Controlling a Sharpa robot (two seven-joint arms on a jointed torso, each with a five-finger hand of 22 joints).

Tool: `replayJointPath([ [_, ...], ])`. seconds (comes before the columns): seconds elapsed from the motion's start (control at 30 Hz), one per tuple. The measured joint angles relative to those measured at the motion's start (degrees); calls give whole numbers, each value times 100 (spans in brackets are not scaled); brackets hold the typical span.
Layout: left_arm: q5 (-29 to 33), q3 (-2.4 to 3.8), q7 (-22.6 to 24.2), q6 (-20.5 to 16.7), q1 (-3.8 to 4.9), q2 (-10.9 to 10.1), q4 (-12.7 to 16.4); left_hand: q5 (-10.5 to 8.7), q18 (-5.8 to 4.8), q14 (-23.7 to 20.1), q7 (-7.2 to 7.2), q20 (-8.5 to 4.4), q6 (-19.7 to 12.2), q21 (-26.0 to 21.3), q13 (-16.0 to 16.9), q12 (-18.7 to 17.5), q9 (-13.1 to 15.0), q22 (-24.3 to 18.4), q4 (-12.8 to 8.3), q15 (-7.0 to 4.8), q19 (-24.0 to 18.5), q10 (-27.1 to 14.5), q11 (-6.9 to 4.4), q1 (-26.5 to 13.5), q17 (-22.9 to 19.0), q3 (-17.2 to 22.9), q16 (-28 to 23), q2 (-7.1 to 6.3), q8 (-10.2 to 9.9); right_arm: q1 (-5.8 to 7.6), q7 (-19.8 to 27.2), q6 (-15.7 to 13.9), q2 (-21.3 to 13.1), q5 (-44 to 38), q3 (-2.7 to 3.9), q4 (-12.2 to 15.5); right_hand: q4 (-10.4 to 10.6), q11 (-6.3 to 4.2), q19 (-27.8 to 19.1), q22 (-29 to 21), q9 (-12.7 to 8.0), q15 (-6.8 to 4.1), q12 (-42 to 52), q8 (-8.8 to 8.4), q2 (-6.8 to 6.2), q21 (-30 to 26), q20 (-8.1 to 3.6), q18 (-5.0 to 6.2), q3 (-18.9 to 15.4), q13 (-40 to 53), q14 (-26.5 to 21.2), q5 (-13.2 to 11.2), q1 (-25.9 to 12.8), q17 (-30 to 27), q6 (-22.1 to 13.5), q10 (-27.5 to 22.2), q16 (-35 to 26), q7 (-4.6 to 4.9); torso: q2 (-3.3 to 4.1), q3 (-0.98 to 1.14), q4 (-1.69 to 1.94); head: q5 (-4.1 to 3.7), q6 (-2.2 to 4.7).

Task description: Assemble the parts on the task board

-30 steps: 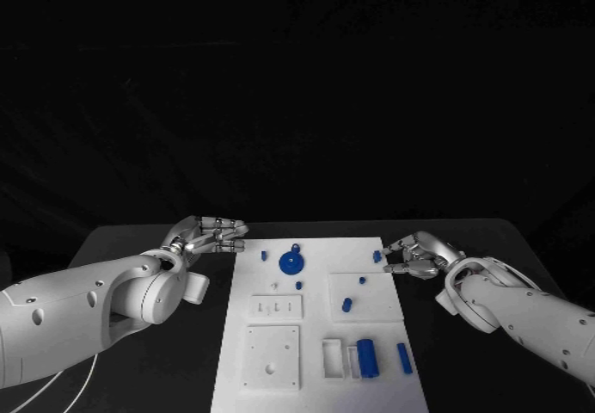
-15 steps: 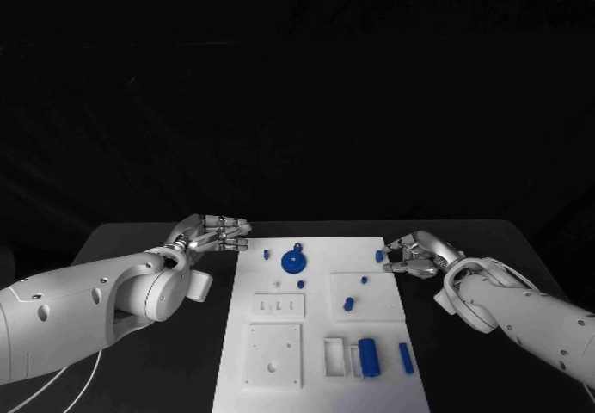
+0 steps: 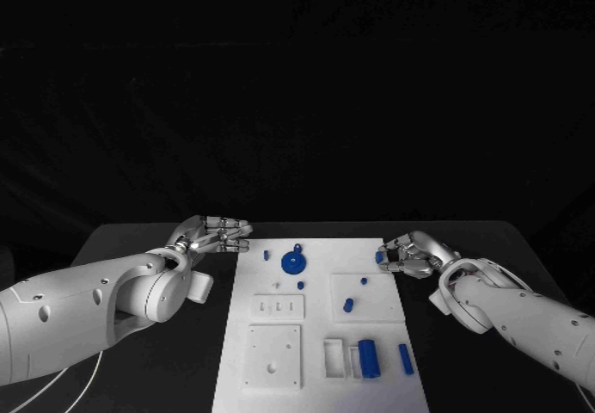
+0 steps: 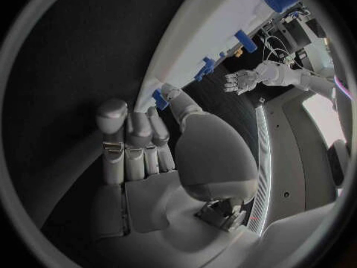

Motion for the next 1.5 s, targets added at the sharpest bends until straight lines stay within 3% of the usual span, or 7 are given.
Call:
replayJointPath([
  [0.47, -3, 0, -33, 10, 0, -11, -1, 0, 0, 0, 0, 0, 0, 0, 0, 0, 0, 0, 0, 0, 0, 0, 0, 0, 0, 0, 0, 0, 0, 0, -7, 3, 67, 12, 0, -27, -28, 0, 0, 0, 0, 0, 33, 0, 63, 23, 0, 0, 121, 32, 0, -90, -63, 23, 110, 1, 5, -5, -5, -9, -7, 4, -11],
  [0.93, -4, 0, -46, 11, 0, -13, -3, 0, 0, 0, 0, 0, 0, 22, -1, 0, 0, 0, 0, 0, 0, 0, 0, 0, -1, 0, 0, 0, 0, 0, -16, 10, 94, 16, 0, -41, -156, -42, -12, 0, 8, 0, 76, -1, 226, 47, -12, -1, 826, 78, 1, -812, -91, 42, 615, 43, 22, -121, -9, -14, -8, 9, -6],
  [1.5, -7, -1, -57, 12, 0, -11, -6, 0, 0, 0, 0, 0, 0, 22, -1, 0, -1, 0, 0, 0, 0, 0, 0, 0, -1, 0, 0, 0, 0, 0, -60, -21, 134, 16, -1, -27, -86, -82, -17, 0, 21, -44, 96, 1, 247, 47, -60, 5, 715, 114, 0, -749, -113, 92, 819, 85, 22, -213, -10, -18, -7, -7, -34],
])
